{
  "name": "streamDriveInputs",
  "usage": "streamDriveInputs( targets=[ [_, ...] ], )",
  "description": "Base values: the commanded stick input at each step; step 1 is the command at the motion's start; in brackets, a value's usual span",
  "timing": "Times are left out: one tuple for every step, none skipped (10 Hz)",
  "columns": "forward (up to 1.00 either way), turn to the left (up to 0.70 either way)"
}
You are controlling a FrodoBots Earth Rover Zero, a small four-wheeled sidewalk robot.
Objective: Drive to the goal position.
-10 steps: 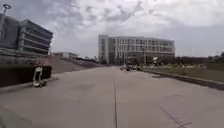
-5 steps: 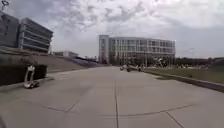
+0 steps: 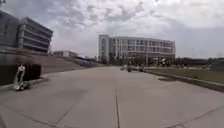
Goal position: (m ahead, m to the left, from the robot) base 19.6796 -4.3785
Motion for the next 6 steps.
streamDriveInputs(
  targets=[
    [0.70, 0.00],
    [0.70, 0.00],
    [0.70, 0.00],
    [0.70, 0.00],
    [0.70, 0.00],
    [0.70, 0.00]
  ],
)
